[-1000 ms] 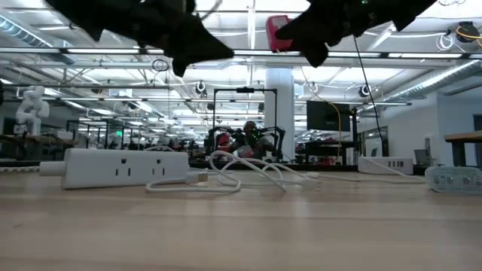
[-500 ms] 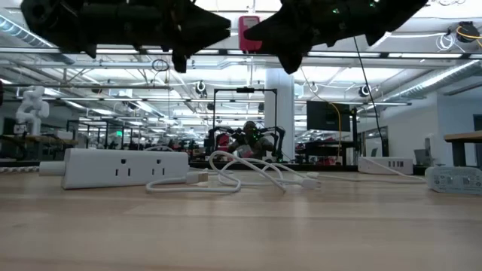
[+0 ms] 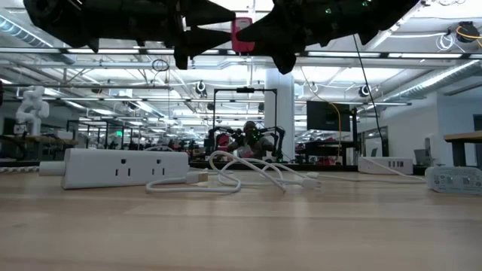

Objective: Insert USB
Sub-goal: Insert the pink charger adapter into the bottom white outlet extension

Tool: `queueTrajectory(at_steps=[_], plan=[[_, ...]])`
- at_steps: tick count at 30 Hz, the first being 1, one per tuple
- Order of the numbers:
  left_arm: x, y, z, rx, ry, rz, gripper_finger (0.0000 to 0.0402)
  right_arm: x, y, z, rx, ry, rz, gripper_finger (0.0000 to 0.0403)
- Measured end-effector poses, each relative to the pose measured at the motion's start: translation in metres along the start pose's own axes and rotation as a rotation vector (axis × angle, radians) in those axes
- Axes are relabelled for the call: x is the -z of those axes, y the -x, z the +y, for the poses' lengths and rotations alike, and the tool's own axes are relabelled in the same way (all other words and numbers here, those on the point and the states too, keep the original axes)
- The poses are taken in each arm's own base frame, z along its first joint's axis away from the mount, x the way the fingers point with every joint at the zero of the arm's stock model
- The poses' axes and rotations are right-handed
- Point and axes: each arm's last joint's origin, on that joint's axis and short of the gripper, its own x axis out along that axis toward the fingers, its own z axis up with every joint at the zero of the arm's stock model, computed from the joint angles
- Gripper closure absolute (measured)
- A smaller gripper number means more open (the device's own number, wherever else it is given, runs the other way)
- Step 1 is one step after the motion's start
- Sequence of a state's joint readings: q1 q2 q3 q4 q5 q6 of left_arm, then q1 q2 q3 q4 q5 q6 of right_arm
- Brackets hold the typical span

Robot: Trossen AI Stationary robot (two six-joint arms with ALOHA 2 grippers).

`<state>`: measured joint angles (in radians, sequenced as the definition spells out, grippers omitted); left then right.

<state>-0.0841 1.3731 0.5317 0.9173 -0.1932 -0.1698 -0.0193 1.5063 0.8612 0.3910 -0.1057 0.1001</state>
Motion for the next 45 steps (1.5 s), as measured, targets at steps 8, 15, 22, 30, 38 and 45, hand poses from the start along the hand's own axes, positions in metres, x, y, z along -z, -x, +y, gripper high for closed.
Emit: queueTrajectory(at_steps=[8,15,22,30,38,45], plan=[[-0.001,-0.002,-0.001,0.021,-0.002,0.01,0.0182,0.0,0.0,0.0,-0.006,0.003,-0.001,0.0277],[0.001,-0.02,-0.006,0.044,-0.053,0.046,0.0182,0.0,0.0,0.0,-0.008,-0.001,-0.004,0.0277],[0.001,-0.024,-0.007,0.057,-0.051,0.04,0.0182,0.0,0.0,0.001,-0.009,-0.009,-0.002,0.0277],[0.0,-0.025,-0.007,0.046,-0.055,0.042,0.0243,0.0,0.0,0.001,-0.01,-0.013,-0.001,0.0277],[0.0,-0.024,-0.01,0.029,-0.076,0.038,0.0246,0.0,0.0,0.0,-0.008,-0.008,-0.001,0.0265],[0.0,-0.02,-0.024,-0.014,-0.108,0.025,0.0246,-0.001,0.0,0.001,-0.01,-0.007,-0.006,0.0243]])
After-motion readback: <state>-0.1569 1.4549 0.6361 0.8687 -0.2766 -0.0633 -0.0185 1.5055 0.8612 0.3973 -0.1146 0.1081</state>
